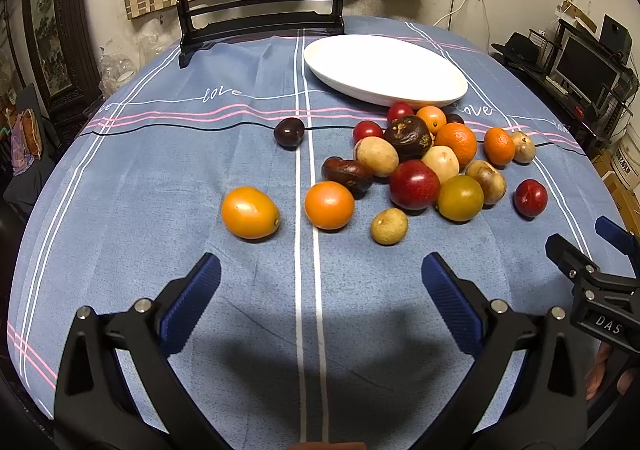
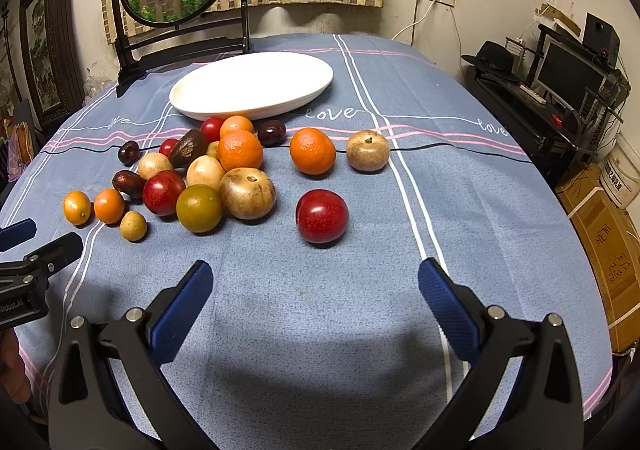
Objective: Organize fruits
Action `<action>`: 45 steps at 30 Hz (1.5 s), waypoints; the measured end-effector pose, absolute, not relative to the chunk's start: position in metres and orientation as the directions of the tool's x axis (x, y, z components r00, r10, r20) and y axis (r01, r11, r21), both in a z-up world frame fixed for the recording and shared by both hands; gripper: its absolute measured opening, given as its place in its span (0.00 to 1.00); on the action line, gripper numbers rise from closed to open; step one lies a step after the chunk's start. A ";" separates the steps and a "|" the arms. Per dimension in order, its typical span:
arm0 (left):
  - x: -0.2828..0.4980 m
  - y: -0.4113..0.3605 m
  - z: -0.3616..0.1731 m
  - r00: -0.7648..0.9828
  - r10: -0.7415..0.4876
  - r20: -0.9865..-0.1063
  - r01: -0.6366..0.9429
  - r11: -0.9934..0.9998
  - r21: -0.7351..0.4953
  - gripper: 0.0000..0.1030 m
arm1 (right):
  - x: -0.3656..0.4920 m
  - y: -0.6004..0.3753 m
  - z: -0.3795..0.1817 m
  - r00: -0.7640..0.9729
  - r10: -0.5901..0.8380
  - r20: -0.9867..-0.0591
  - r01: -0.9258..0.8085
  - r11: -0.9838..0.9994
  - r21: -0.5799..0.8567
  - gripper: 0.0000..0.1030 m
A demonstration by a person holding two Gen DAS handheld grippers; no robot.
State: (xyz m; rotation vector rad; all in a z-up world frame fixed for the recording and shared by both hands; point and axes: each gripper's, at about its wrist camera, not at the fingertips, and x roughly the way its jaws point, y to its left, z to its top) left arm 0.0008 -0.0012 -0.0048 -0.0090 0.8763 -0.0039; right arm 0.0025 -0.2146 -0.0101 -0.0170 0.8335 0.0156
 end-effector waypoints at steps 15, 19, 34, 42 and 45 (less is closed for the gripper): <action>0.000 -0.001 -0.005 0.641 -0.009 -0.768 0.002 1.000 -0.010 0.98 | 0.003 -0.214 -0.010 0.672 0.007 -0.741 -0.021 1.000 -0.009 0.99; 0.000 -0.001 -0.005 0.641 -0.009 -0.767 0.002 1.000 -0.010 0.98 | 0.003 -0.214 -0.010 0.672 0.008 -0.740 -0.021 1.000 -0.009 0.99; -0.001 -0.003 -0.005 0.639 -0.010 -0.769 0.003 1.000 -0.010 0.98 | 0.002 -0.213 -0.014 0.670 0.007 -0.743 -0.020 1.000 -0.010 0.99; -0.002 0.000 -0.010 0.639 -0.011 -0.769 0.022 1.000 0.004 0.98 | 0.003 -0.216 -0.019 0.662 -0.007 -0.749 -0.032 0.999 -0.038 0.99; -0.002 0.006 -0.014 0.637 -0.008 -0.771 0.022 1.000 0.008 0.98 | 0.007 -0.218 -0.022 0.648 -0.006 -0.762 -0.067 0.996 -0.064 0.99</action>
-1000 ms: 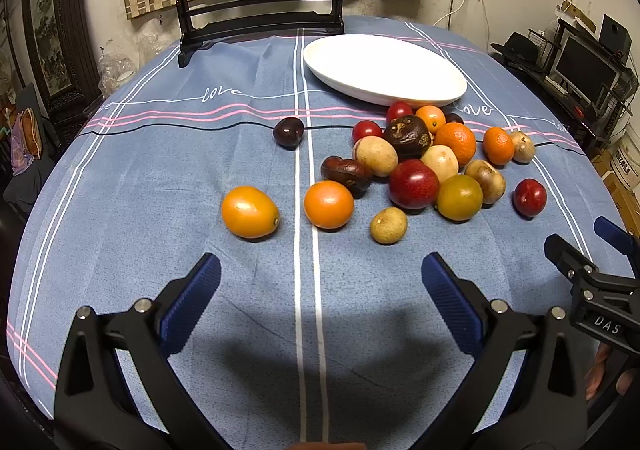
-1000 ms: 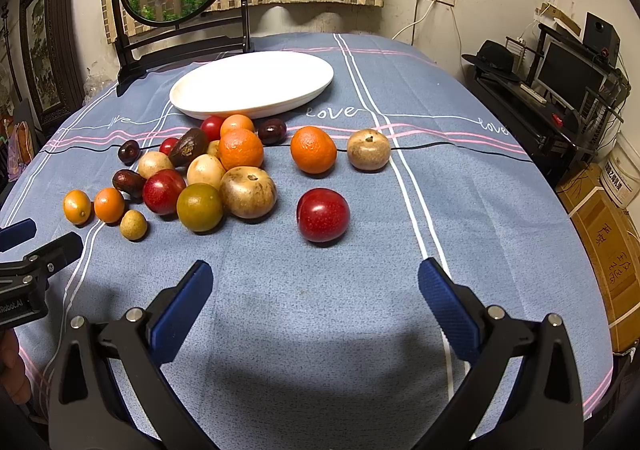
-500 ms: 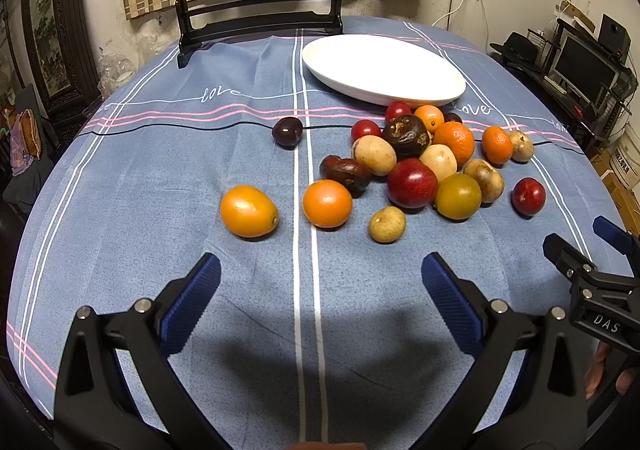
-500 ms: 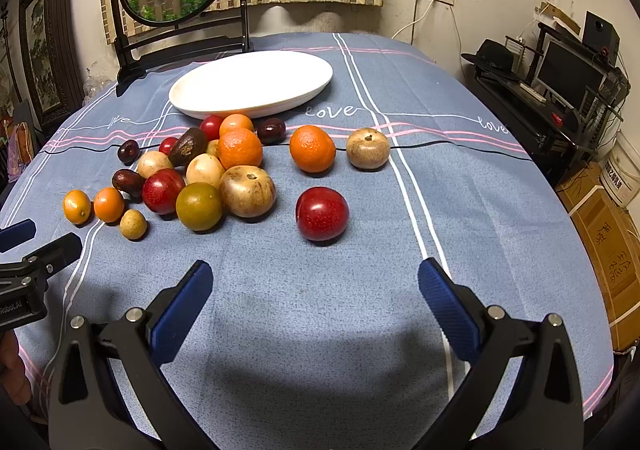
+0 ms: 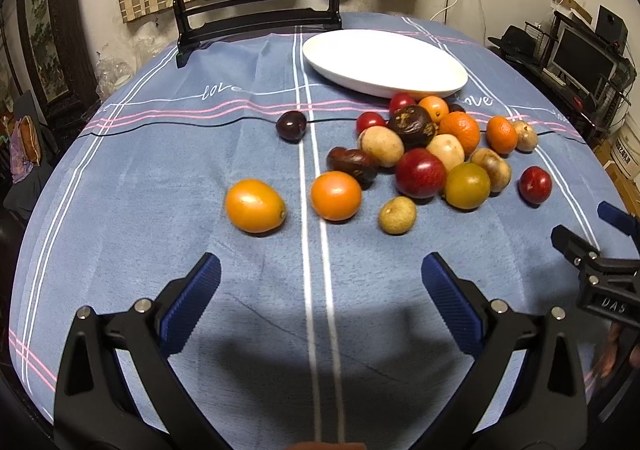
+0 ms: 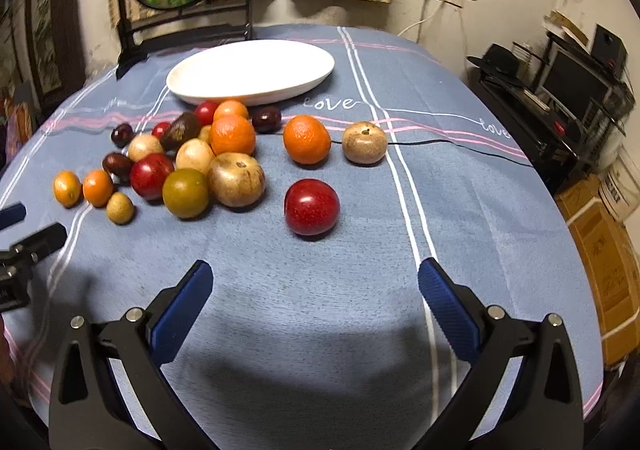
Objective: Organize fruits
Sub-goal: 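Grasp the large red plum with the right tool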
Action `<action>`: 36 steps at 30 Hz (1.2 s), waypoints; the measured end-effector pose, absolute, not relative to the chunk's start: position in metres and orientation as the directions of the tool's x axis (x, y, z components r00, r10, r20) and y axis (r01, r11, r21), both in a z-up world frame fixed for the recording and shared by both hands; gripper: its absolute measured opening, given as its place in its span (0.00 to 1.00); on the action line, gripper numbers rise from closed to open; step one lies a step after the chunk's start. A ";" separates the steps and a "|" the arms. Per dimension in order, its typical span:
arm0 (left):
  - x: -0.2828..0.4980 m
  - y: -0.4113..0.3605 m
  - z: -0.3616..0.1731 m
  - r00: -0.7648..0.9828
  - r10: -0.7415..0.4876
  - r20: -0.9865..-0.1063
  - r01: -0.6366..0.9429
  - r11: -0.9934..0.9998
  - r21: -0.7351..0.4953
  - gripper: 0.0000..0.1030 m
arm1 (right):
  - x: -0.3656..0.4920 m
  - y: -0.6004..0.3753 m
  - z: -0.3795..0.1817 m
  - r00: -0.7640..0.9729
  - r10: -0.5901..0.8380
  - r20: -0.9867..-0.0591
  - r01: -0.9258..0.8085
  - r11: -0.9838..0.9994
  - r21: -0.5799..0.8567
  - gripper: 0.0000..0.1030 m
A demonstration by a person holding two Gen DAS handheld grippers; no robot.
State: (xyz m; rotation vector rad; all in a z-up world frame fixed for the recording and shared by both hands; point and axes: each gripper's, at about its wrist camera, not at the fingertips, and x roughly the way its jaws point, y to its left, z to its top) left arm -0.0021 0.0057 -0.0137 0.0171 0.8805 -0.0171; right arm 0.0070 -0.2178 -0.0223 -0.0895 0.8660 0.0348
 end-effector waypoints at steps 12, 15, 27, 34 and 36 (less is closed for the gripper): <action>0.014 0.019 -0.029 0.605 -0.035 -0.795 0.048 0.999 -0.007 0.98 | 0.052 -0.218 -0.042 0.568 0.038 -0.822 -0.121 0.992 -0.038 0.76; 0.022 0.023 -0.030 0.598 -0.037 -0.801 0.044 0.999 -0.014 0.98 | 0.064 -0.219 -0.047 0.544 0.082 -0.835 -0.132 0.991 0.011 0.58; 0.052 0.022 -0.033 0.578 -0.041 -0.815 0.046 0.999 -0.017 0.98 | 0.072 -0.234 -0.044 0.556 0.140 -0.819 -0.109 0.990 0.095 0.38; 0.061 0.024 -0.038 0.564 -0.049 -0.824 0.047 0.999 -0.026 0.98 | 0.068 -0.234 -0.043 0.562 0.149 -0.814 -0.114 0.988 0.102 0.38; 0.067 0.023 -0.037 0.583 -0.041 -0.812 0.043 0.999 -0.019 0.98 | 0.066 -0.234 -0.043 0.561 0.151 -0.814 -0.116 0.988 0.103 0.38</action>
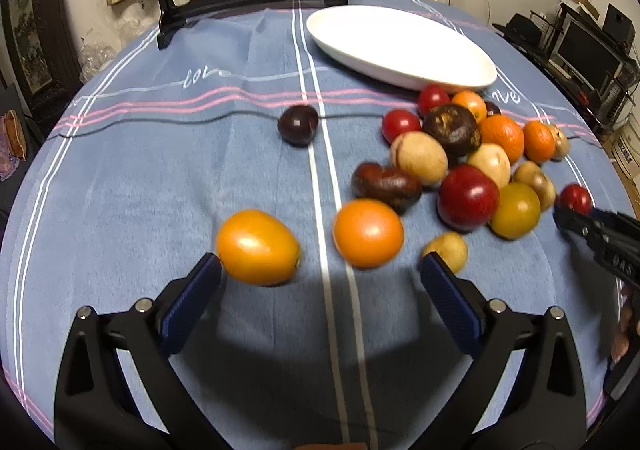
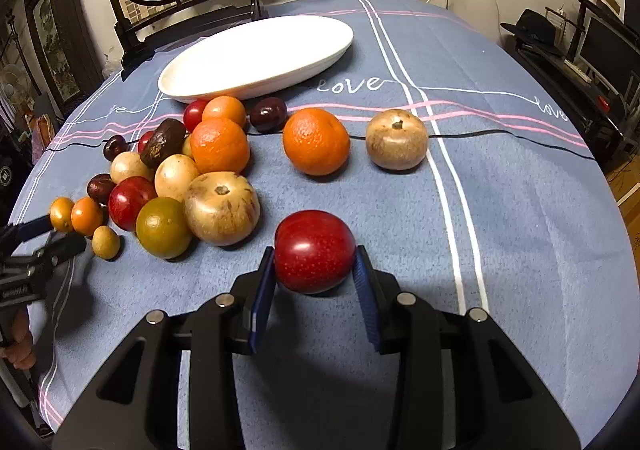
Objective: Organize fruits
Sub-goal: 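Grasp the large red plum with the right tool, then grasp the small orange fruit with the left tool while the right tool holds the plum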
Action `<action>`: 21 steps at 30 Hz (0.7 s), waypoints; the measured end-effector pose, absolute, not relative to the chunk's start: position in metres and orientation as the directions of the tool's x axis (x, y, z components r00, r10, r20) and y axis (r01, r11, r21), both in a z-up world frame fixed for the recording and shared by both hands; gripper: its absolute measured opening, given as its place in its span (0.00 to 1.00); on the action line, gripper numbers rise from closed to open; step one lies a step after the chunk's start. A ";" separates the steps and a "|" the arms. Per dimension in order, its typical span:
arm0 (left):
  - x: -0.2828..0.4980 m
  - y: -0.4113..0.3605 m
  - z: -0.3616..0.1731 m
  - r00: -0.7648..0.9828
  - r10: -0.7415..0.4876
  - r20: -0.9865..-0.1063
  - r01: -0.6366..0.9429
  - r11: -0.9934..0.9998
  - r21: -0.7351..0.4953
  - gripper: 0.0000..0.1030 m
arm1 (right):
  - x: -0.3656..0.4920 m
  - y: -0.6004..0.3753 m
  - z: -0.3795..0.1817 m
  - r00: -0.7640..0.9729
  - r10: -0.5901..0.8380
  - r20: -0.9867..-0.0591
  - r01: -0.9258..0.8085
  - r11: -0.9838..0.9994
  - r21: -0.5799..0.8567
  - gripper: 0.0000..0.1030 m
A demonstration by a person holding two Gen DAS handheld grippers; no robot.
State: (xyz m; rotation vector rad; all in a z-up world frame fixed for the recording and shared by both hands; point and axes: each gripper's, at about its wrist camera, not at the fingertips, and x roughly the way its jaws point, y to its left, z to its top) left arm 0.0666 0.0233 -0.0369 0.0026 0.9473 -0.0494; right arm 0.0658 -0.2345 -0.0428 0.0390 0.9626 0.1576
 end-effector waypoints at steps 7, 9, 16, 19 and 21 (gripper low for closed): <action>0.076 0.014 -0.032 0.642 0.017 -0.767 0.051 0.997 0.064 0.80 | 0.060 -0.236 -0.041 0.565 0.150 -0.811 -0.122 0.988 0.098 0.38; 0.072 0.008 -0.026 0.675 0.019 -0.738 0.069 0.994 0.088 0.68 | 0.061 -0.236 -0.040 0.566 0.147 -0.811 -0.120 0.988 0.096 0.38; 0.065 0.003 -0.023 0.706 0.018 -0.708 0.099 0.987 0.123 0.55 | 0.061 -0.231 -0.040 0.558 0.147 -0.817 -0.134 0.987 0.086 0.38; 0.062 -0.003 -0.025 0.702 0.021 -0.712 0.121 0.981 0.148 0.66 | 0.060 -0.230 -0.038 0.562 0.151 -0.813 -0.136 0.987 0.089 0.38; 0.060 -0.006 -0.027 0.701 0.024 -0.713 0.131 0.978 0.162 0.70 | 0.059 -0.230 -0.037 0.564 0.152 -0.812 -0.137 0.987 0.089 0.38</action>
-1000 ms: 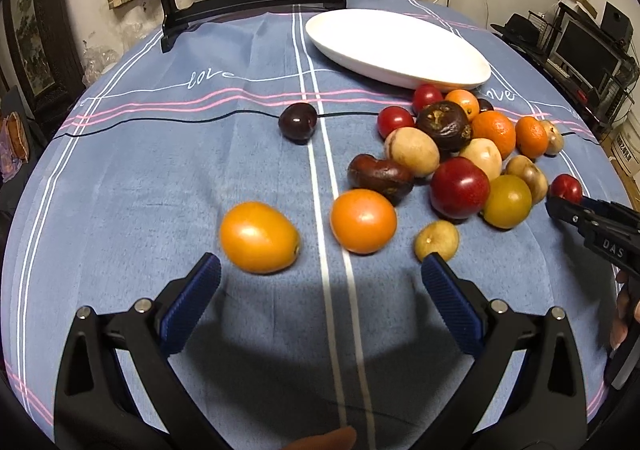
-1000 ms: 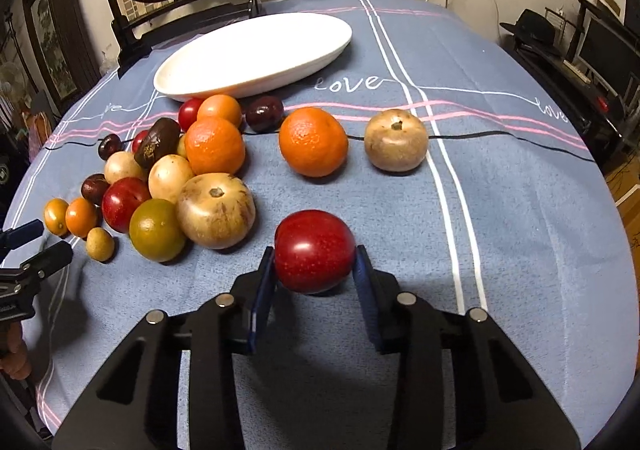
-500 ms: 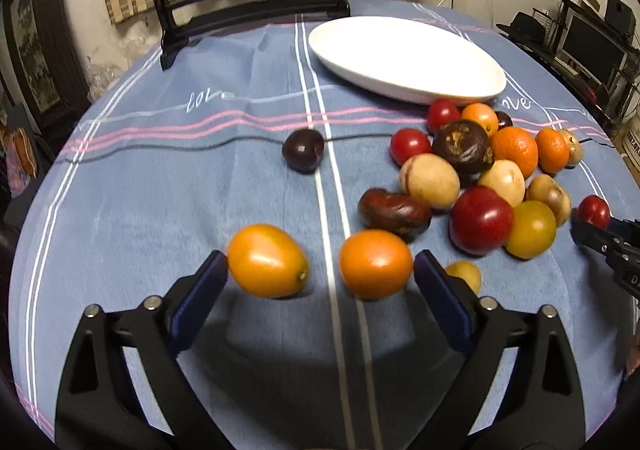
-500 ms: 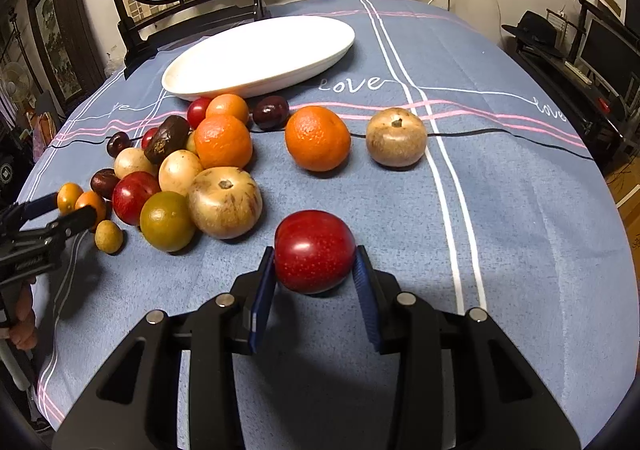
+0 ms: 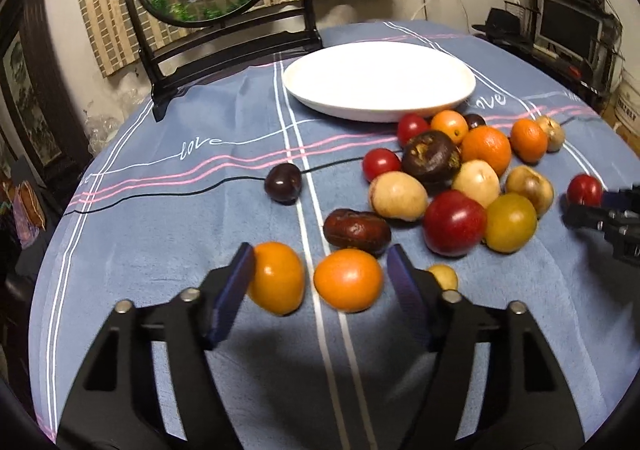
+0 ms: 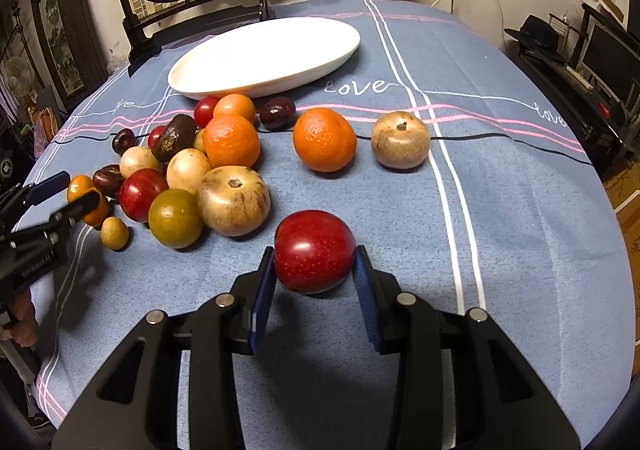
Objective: Organize fruits
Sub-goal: 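Grasp the small orange fruit with the left tool while the right tool holds the plum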
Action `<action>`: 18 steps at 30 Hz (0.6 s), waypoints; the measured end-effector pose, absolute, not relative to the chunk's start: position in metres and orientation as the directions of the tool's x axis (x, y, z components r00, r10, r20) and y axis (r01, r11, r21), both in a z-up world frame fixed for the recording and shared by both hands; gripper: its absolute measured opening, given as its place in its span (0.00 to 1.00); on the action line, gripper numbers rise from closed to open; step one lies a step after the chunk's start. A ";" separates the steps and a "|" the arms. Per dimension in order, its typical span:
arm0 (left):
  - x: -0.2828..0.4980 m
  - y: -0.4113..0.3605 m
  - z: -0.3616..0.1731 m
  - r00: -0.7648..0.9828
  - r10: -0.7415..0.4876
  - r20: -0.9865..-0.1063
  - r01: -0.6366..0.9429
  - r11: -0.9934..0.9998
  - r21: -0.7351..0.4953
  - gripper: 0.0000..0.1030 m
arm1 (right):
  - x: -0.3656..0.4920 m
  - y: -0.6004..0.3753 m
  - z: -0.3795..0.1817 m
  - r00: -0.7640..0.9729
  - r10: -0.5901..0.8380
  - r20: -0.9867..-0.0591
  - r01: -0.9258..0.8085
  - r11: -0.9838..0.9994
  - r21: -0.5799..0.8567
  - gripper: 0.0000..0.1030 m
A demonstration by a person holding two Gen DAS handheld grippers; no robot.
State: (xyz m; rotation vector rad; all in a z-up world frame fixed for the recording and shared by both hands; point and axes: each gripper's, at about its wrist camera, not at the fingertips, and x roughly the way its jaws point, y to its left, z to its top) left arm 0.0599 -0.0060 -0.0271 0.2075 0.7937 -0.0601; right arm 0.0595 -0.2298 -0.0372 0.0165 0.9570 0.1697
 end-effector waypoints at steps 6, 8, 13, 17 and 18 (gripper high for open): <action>0.064 0.005 -0.034 0.651 0.057 -0.757 0.102 0.981 0.162 0.88 | 0.057 -0.230 -0.034 0.568 0.159 -0.808 -0.146 0.985 0.091 0.38; 0.067 0.009 -0.038 0.628 0.076 -0.775 0.094 0.981 0.172 0.90 | 0.057 -0.231 -0.033 0.571 0.158 -0.806 -0.148 0.985 0.088 0.38; 0.065 0.008 -0.031 0.664 0.076 -0.744 0.082 0.981 0.173 0.68 | 0.057 -0.229 -0.034 0.570 0.160 -0.806 -0.152 0.984 0.089 0.38; 0.066 0.004 -0.030 0.673 0.084 -0.735 0.087 0.978 0.192 0.65 | 0.056 -0.227 -0.036 0.565 0.161 -0.809 -0.157 0.984 0.087 0.38; 0.066 0.003 -0.031 0.674 0.086 -0.733 0.087 0.977 0.195 0.65 | 0.056 -0.227 -0.035 0.566 0.161 -0.809 -0.156 0.984 0.087 0.38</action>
